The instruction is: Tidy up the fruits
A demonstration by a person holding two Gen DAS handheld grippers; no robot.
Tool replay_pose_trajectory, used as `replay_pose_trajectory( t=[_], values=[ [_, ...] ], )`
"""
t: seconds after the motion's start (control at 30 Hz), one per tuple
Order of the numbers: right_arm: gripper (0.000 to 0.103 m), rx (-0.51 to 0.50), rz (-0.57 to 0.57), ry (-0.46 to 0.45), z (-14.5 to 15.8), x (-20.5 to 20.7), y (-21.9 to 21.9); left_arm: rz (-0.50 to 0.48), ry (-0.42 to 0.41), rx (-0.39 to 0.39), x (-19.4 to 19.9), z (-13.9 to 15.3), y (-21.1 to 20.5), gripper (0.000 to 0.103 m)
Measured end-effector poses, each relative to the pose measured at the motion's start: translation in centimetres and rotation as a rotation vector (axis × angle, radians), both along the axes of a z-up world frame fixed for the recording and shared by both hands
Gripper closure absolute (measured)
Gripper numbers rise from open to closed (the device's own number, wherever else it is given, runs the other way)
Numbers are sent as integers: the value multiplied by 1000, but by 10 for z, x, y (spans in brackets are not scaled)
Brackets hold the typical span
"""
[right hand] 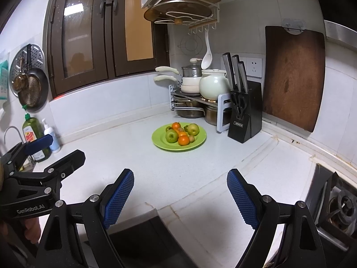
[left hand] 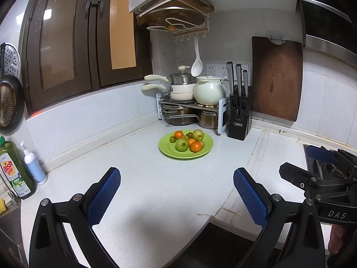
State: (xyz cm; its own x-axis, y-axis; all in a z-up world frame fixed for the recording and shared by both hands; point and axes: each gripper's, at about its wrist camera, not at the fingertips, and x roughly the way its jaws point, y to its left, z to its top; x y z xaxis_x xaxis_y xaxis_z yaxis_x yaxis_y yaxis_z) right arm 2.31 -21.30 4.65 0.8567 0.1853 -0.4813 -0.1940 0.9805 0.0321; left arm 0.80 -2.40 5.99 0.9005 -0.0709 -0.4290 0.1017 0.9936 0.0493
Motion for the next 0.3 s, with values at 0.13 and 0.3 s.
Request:
replay_pose_trajectory(
  t=[0.13,0.3],
  values=[
    [17,-1,-2,2,-1,0,1,-3,1,1,1,0,0,0],
    [17,-3,-3,4,-1,-1,1,-3,2,1,1,0,0,0]
  ],
)
